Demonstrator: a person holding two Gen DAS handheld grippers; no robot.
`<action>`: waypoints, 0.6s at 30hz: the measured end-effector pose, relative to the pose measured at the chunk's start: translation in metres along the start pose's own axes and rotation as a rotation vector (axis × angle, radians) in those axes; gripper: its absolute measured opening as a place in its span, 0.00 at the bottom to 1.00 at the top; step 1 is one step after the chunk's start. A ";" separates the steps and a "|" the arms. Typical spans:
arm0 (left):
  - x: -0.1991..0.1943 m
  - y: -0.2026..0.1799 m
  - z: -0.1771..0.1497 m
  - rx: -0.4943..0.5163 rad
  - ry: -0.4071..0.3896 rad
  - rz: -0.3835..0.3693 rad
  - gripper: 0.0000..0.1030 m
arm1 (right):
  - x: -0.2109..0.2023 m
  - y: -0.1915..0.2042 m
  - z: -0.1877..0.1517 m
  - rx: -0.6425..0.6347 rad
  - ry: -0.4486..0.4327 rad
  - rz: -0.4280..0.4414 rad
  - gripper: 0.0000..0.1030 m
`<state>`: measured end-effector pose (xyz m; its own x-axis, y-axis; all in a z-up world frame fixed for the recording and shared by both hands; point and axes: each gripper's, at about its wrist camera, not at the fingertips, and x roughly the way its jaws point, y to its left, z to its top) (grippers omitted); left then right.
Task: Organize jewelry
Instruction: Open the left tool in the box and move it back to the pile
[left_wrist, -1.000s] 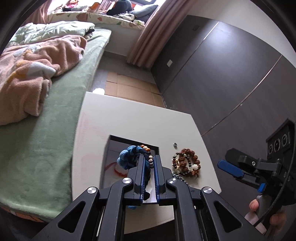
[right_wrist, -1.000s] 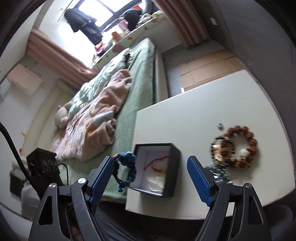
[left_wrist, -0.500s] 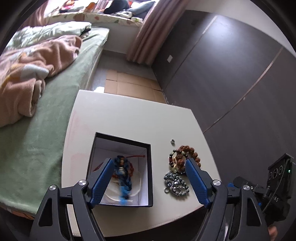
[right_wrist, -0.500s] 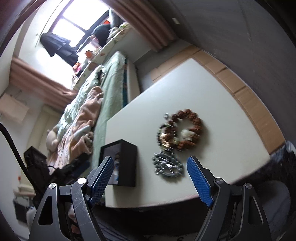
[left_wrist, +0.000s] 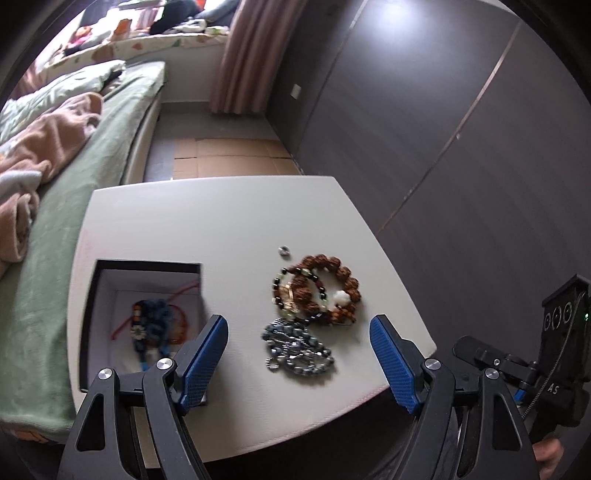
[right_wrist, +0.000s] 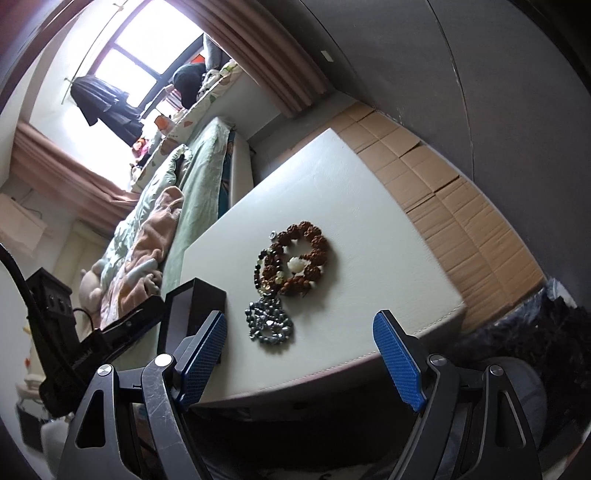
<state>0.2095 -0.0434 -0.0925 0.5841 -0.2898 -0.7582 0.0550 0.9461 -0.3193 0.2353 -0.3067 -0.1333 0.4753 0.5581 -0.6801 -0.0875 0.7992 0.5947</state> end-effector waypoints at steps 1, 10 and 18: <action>0.002 -0.002 0.000 0.005 0.005 0.001 0.78 | 0.000 -0.002 0.000 0.002 0.004 0.000 0.80; 0.029 -0.019 -0.006 0.022 0.083 0.046 0.89 | 0.006 -0.041 -0.005 0.111 0.045 -0.048 0.96; 0.051 -0.028 -0.004 0.026 0.148 0.051 0.94 | 0.003 -0.059 -0.005 0.133 0.008 -0.065 1.00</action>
<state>0.2347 -0.0856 -0.1238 0.4610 -0.2577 -0.8491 0.0505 0.9630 -0.2648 0.2378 -0.3514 -0.1724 0.4693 0.5086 -0.7219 0.0600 0.7973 0.6007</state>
